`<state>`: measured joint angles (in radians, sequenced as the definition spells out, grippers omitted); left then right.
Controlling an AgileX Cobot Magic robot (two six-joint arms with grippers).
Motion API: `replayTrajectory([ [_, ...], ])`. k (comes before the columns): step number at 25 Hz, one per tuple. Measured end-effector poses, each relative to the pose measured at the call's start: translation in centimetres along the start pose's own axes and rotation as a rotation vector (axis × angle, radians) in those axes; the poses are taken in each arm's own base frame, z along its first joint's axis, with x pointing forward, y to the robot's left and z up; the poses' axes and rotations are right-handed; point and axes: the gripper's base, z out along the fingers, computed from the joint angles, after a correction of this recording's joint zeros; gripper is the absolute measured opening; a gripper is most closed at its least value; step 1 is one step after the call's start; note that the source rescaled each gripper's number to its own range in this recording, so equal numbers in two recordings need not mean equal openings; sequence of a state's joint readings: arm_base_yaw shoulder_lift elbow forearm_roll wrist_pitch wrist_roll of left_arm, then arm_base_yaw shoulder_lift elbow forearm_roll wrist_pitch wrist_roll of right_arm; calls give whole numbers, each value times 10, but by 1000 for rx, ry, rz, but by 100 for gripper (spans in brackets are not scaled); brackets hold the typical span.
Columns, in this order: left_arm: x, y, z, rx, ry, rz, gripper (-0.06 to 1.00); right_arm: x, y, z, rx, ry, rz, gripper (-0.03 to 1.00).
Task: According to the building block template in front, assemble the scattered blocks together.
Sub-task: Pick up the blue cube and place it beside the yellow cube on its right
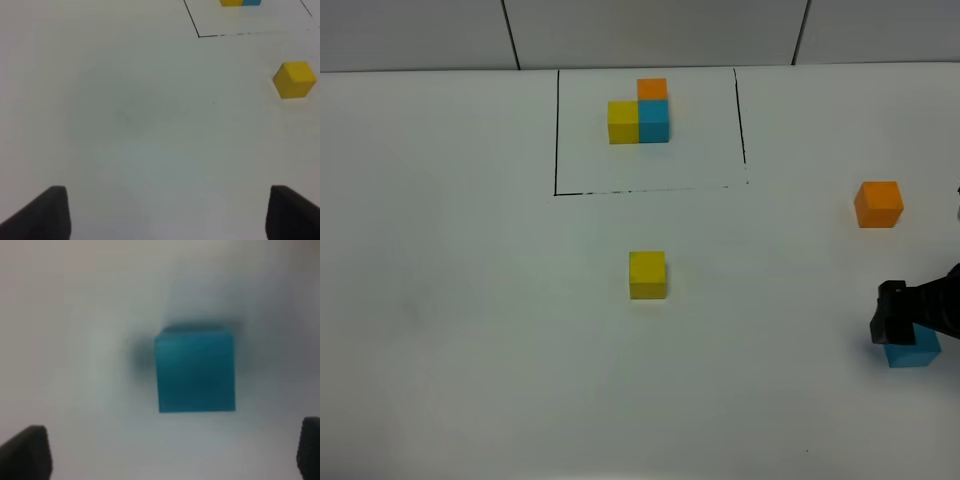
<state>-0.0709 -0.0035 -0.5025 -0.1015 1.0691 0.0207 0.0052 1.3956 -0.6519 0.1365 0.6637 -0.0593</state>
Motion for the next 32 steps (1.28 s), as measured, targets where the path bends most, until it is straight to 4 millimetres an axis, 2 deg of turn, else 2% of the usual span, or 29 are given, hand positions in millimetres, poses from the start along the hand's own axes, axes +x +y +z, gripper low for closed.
replayTrajectory([
  [6, 0, 0, 0, 0, 0, 0, 80, -5, -2, 27, 5, 50, -16, 100],
  [16, 0, 0, 0, 0, 0, 0, 80, -8, -6, 57, 17, 86, -19, 100],
  [32, 0, 0, 0, 0, 0, 0, 80, -11, -9, 61, 46, 67, -72, 97],
])
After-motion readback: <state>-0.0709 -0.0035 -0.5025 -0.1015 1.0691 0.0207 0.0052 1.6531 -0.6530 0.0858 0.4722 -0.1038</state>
